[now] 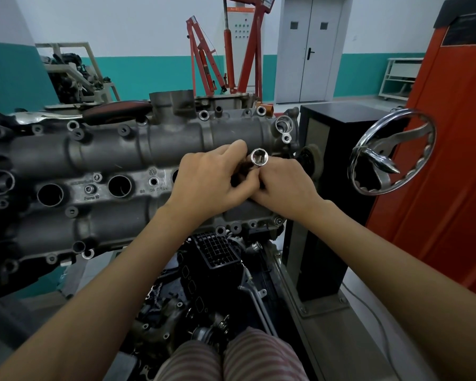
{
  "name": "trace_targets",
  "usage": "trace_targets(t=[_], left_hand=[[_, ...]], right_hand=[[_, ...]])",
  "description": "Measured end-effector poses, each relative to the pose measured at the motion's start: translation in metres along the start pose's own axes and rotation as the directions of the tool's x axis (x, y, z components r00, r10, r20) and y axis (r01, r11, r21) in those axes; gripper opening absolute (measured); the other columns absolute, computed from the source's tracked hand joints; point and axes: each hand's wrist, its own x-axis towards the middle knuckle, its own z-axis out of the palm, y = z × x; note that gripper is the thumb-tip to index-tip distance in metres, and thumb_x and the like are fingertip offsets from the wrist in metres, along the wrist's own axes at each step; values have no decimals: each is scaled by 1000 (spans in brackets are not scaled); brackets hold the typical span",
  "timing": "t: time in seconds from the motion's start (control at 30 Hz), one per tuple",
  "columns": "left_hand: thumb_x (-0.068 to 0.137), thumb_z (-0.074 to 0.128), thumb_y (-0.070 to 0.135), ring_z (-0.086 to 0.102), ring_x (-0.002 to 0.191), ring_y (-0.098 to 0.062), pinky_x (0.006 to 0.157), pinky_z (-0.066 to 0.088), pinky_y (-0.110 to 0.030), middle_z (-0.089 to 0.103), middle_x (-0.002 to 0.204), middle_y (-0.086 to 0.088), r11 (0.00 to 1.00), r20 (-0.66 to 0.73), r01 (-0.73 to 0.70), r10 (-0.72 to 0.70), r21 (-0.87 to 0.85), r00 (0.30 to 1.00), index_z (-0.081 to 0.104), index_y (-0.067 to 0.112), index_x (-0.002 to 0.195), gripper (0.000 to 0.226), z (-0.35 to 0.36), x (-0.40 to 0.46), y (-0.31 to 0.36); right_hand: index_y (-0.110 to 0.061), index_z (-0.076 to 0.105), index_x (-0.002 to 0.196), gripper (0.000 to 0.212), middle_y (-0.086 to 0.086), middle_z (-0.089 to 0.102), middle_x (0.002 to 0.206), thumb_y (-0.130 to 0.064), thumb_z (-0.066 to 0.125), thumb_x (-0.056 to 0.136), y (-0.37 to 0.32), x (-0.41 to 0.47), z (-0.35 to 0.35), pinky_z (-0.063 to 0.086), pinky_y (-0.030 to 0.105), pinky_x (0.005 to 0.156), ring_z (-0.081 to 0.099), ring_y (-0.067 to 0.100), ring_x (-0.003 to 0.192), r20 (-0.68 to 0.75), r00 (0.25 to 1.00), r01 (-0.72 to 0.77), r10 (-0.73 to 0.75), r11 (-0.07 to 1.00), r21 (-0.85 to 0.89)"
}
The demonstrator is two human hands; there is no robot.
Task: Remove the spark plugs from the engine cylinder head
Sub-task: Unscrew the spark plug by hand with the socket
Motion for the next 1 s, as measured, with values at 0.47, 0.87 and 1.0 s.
trace_targets(t=[0.47,0.87,1.0], left_hand=[[89,37,51,57,50,-26,43,42,-37,60,55,-5,999,19,11,-12,42,1000,62,5,69,55,2,-2,-2],[83,45,33,52,44,-27,40,35,-28,55,53,-2,1000,-19,7,-6,14,1000,53,7,66,32,0,-1,1],[87,47,39,54,42,-29,37,39,-32,57,49,-6,999,-22,-11,12,43,1000,56,5,59,45,2,-2,-2]], right_hand=[[-12,67,93,25,11,67,78,-30,51,87,2,2,3,43,35,57,62,31,73,4,997,-72,72,997,-2],[-13,53,80,47,-3,54,69,-50,24,76,2,2,4,29,26,52,58,23,64,8,998,-55,56,998,-18],[-15,66,87,49,6,66,73,-52,34,80,2,3,4,33,27,54,61,24,70,6,997,-72,72,997,-28]])
